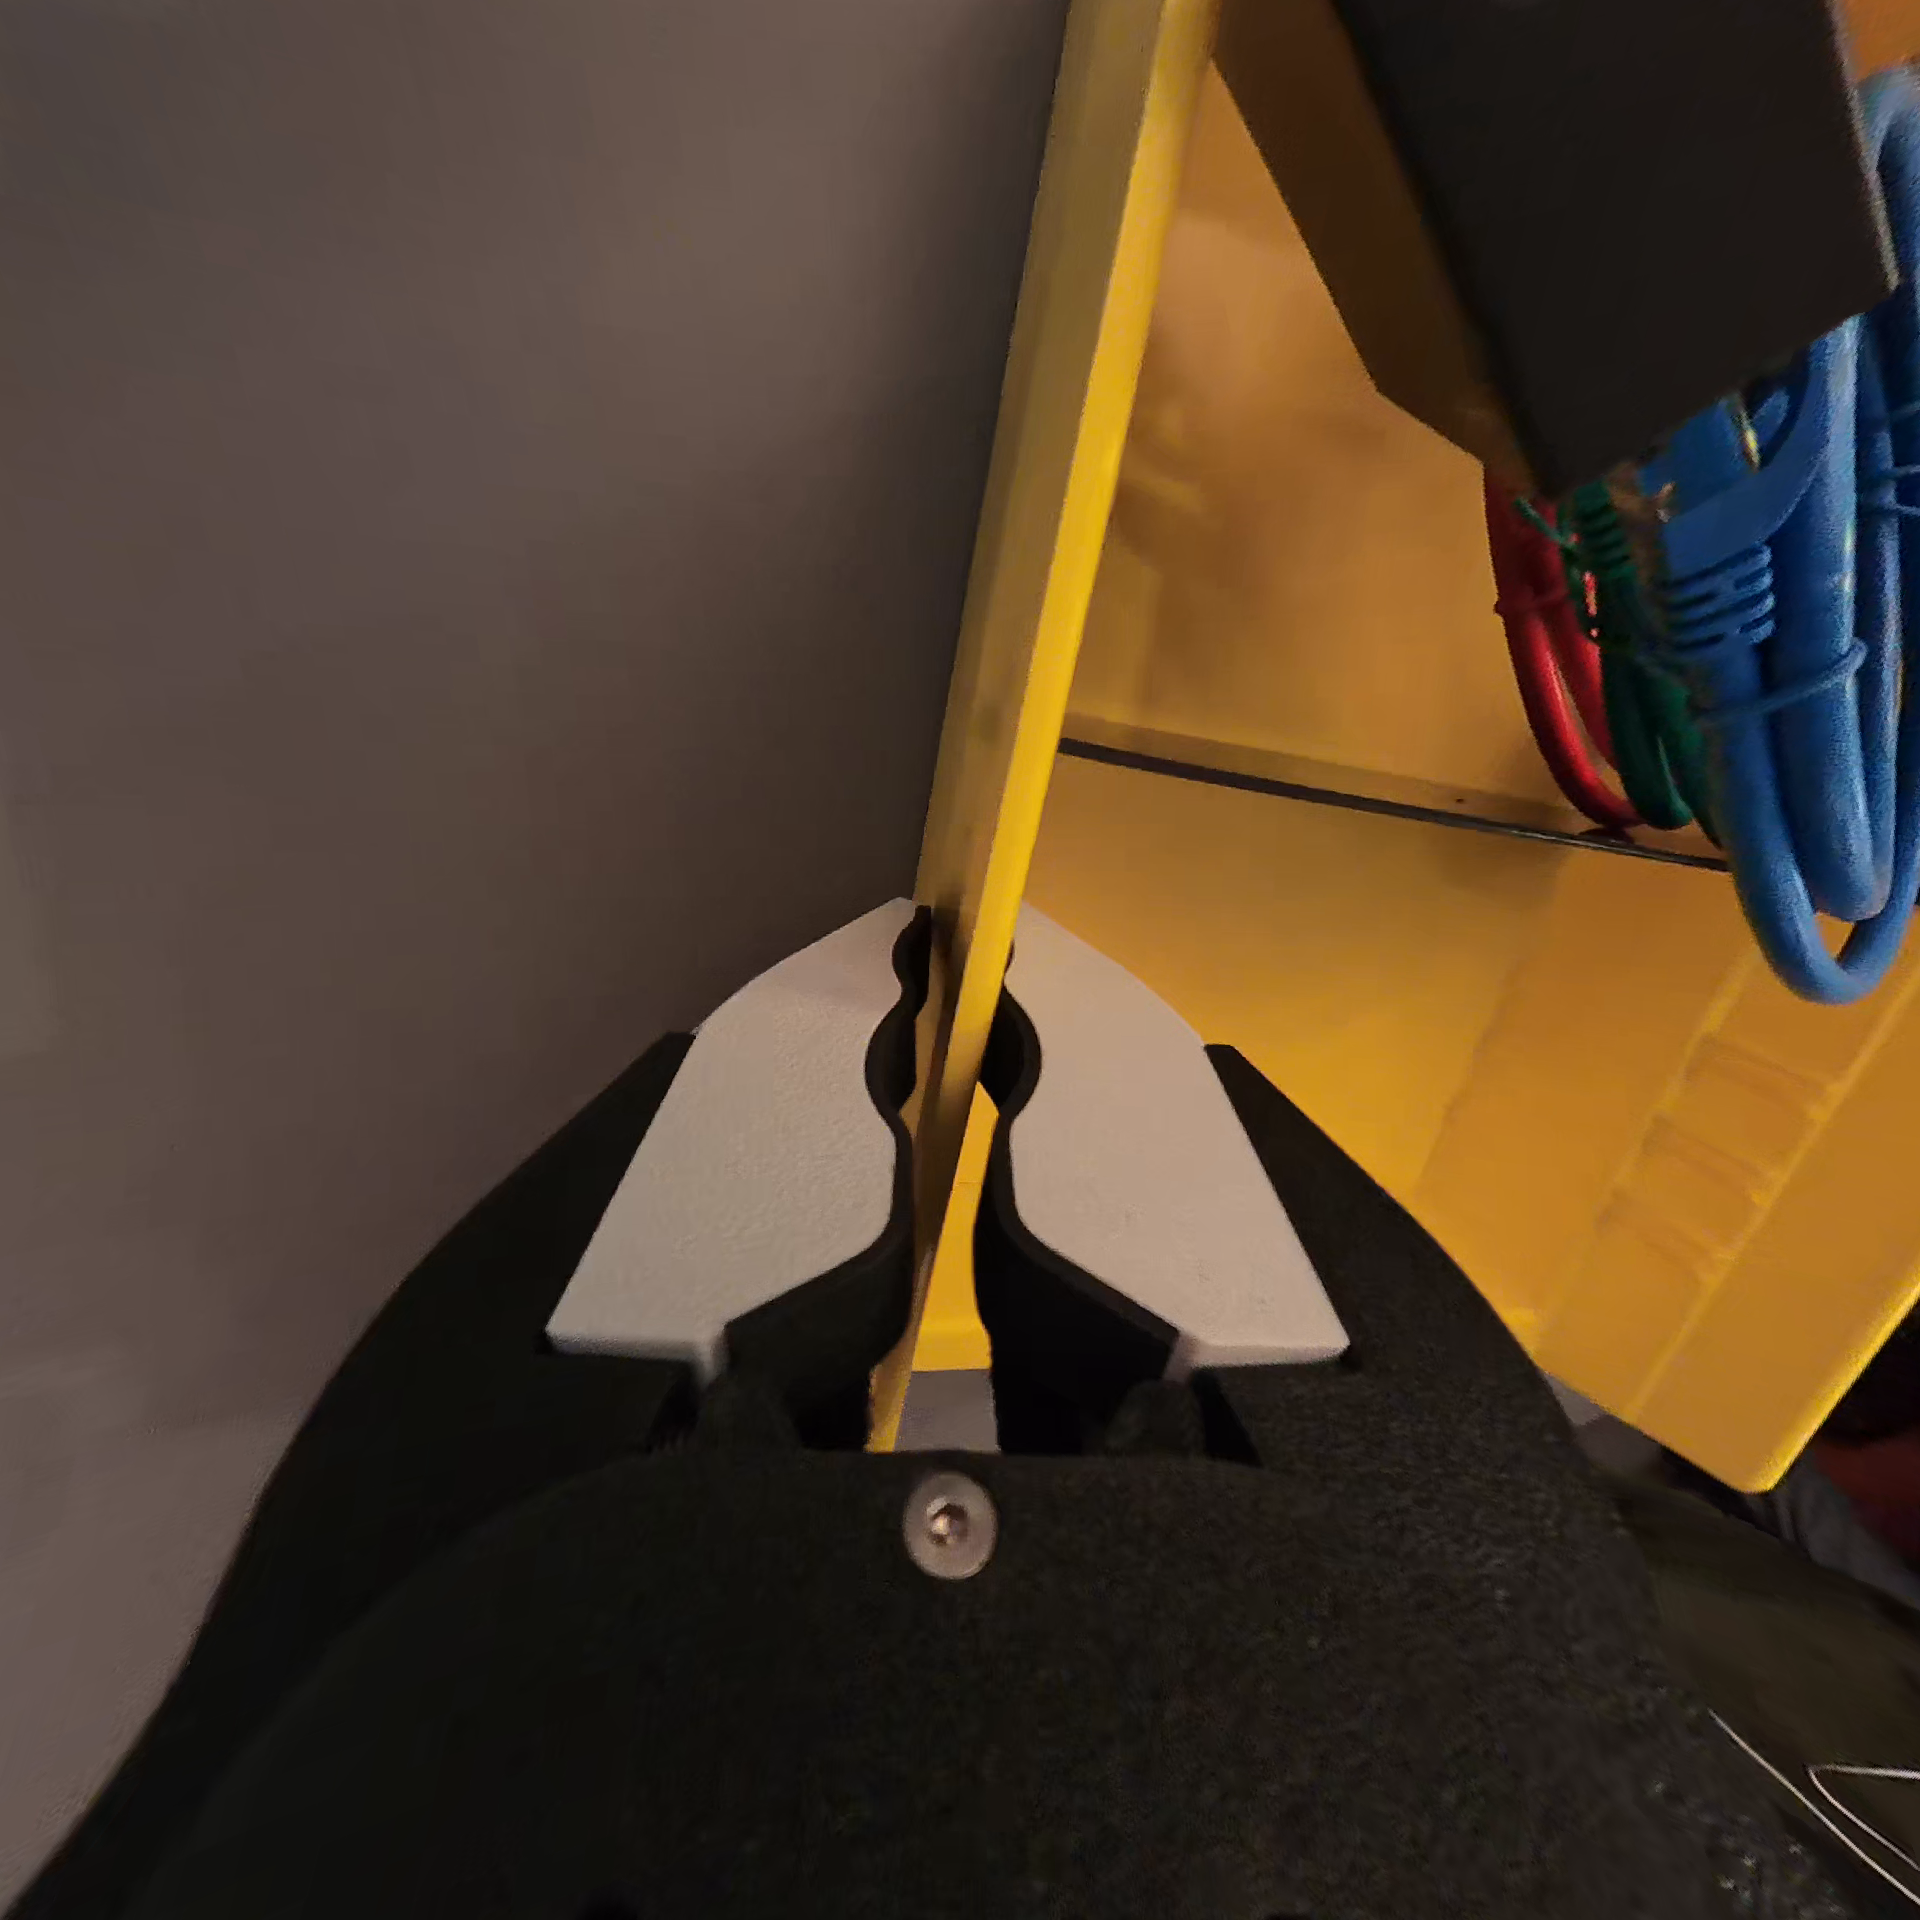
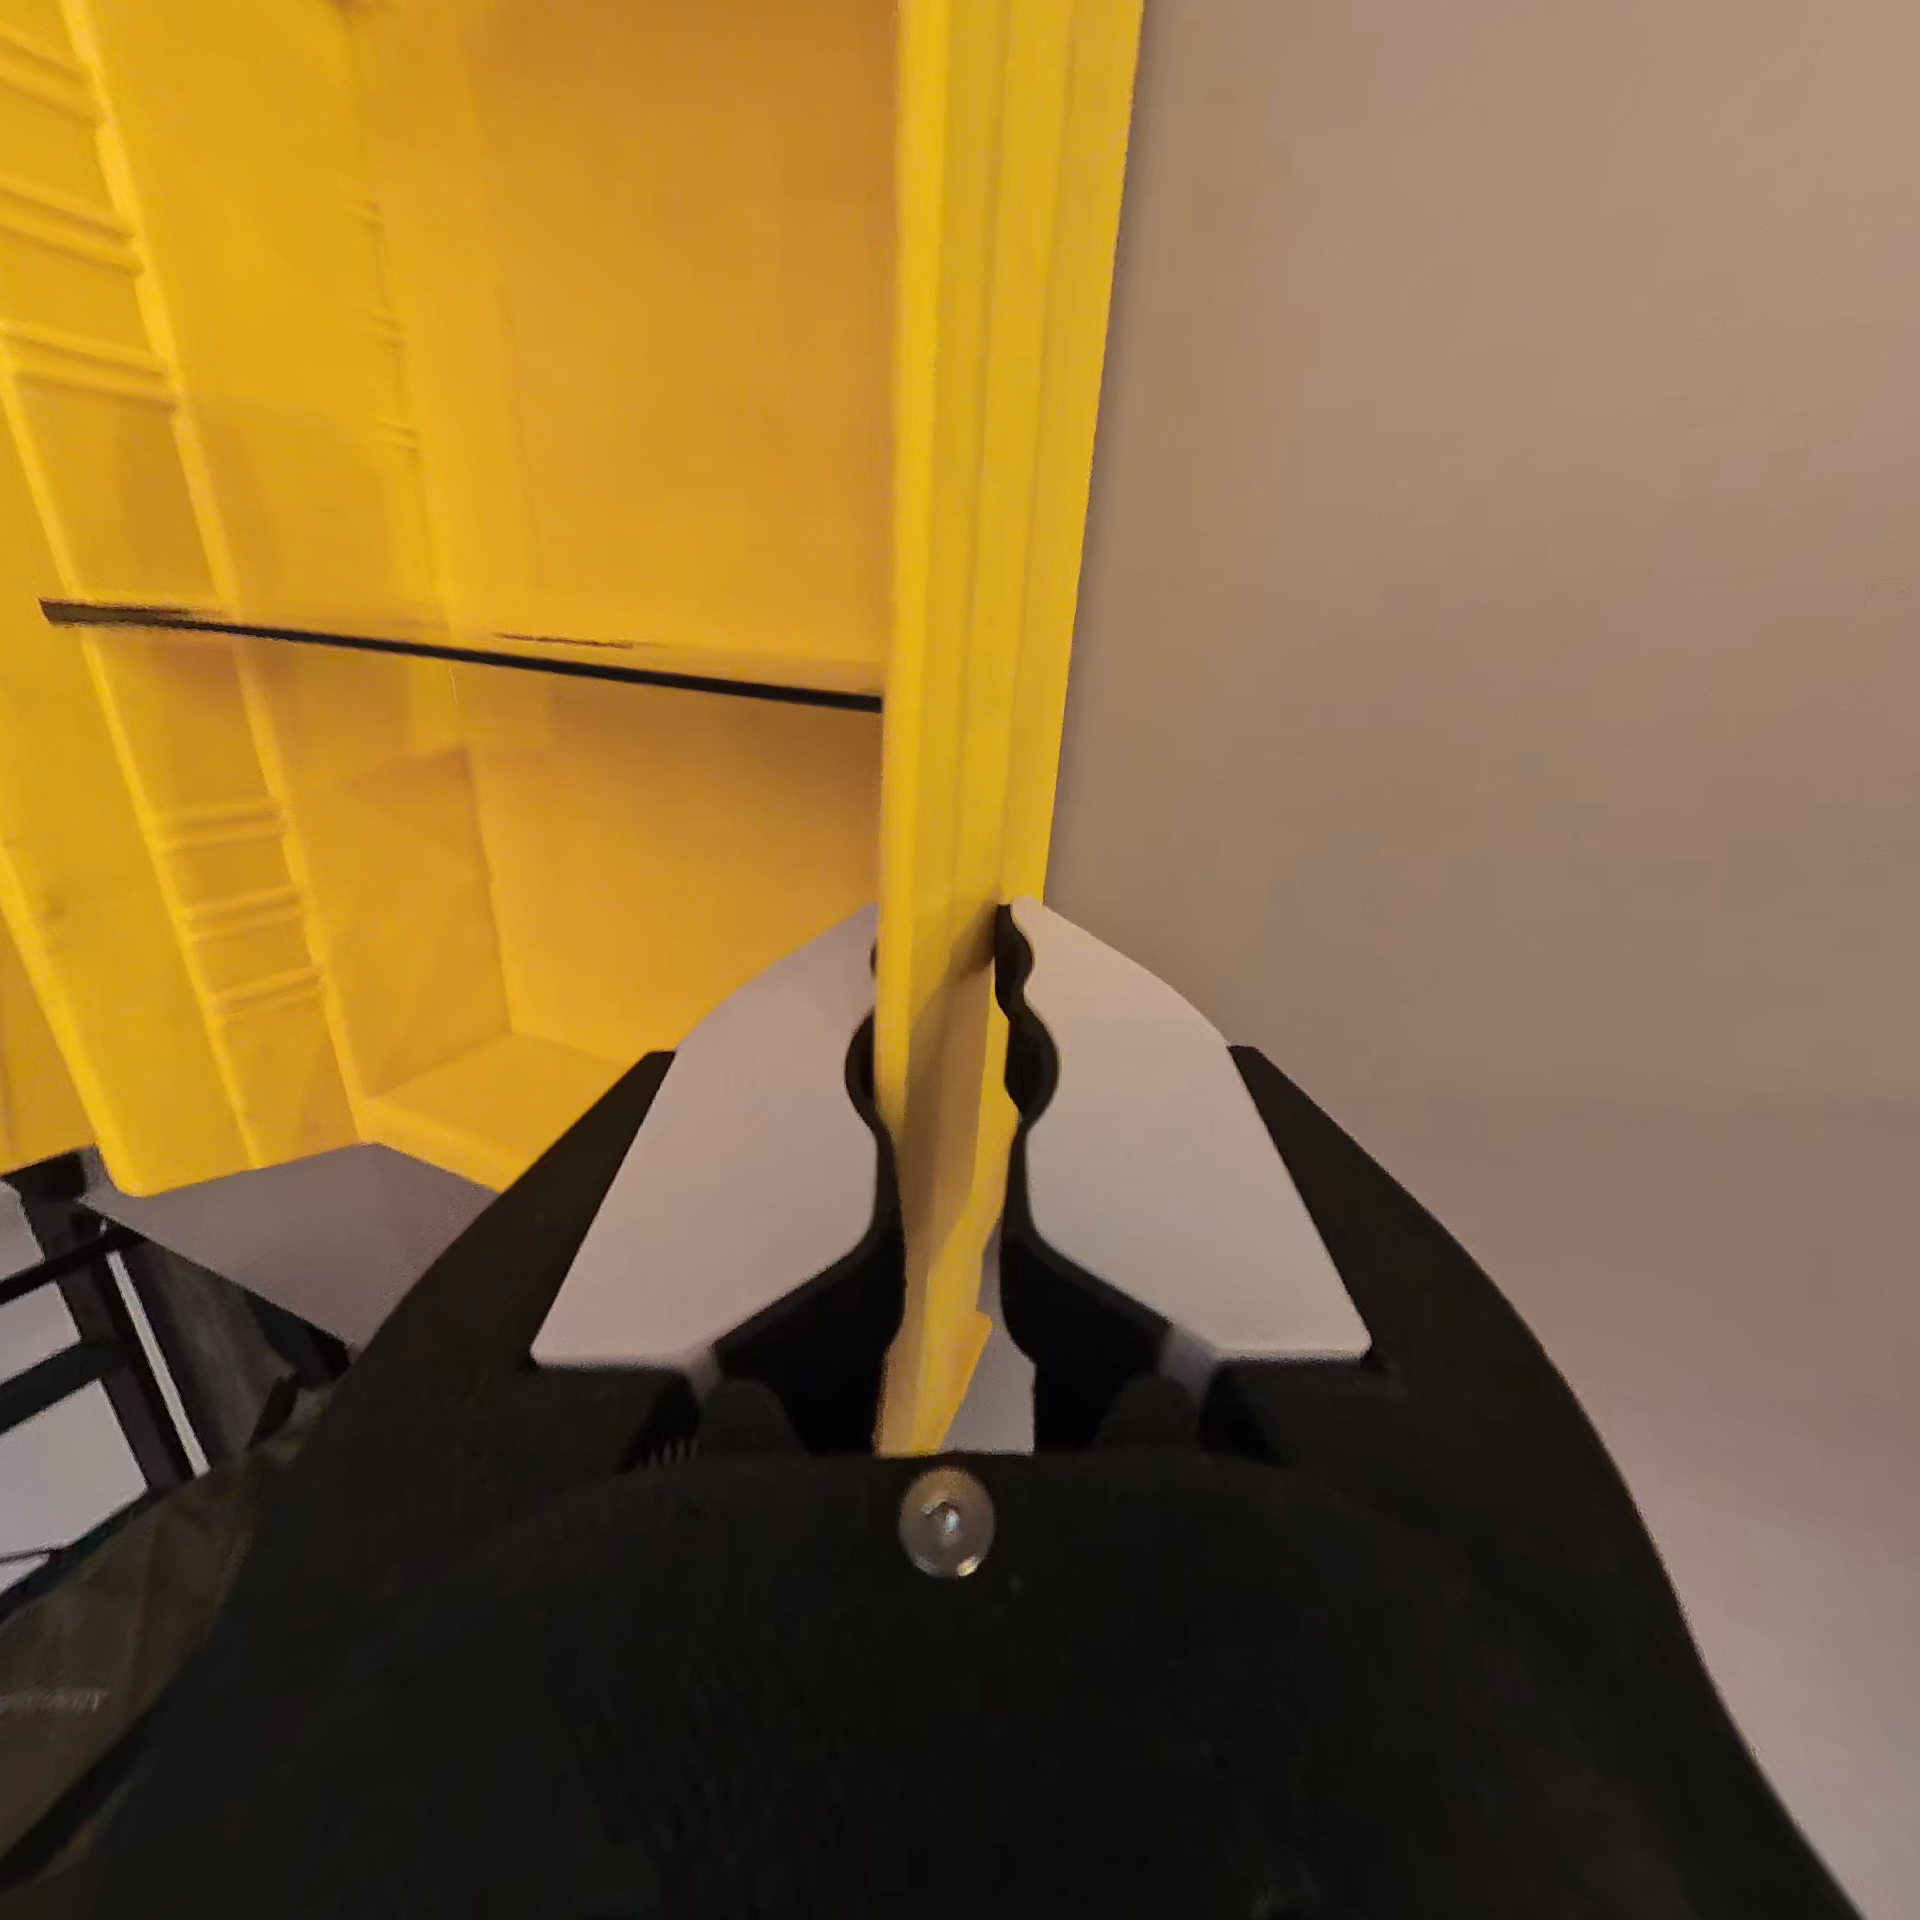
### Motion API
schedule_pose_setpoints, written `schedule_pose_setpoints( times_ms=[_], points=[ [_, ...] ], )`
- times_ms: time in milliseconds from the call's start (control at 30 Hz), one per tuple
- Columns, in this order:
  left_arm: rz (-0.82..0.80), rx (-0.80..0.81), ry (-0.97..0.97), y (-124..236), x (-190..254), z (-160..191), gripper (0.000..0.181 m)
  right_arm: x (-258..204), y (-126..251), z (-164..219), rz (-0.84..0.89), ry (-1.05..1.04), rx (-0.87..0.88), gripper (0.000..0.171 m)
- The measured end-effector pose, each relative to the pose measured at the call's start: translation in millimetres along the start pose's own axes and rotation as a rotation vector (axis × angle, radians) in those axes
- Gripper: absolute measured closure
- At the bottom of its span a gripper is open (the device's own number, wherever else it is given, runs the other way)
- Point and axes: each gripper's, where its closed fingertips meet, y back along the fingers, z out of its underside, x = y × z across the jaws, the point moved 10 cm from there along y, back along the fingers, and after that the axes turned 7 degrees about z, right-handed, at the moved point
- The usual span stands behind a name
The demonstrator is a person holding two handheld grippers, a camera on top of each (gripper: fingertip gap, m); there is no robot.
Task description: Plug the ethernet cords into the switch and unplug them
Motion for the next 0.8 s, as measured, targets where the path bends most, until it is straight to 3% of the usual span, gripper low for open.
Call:
schedule_pose_setpoints(
  times_ms=[400,800],
  points=[
    [-0.039,0.091,0.21,48,-106,60,0.175,-53,-20,-22,0.028,0.125,-0.114,0.158],
    [-0.068,0.17,0.389,79,-173,103,0.175,-39,-17,-23,0.022,0.06,-0.082,0.16]
  ],
)
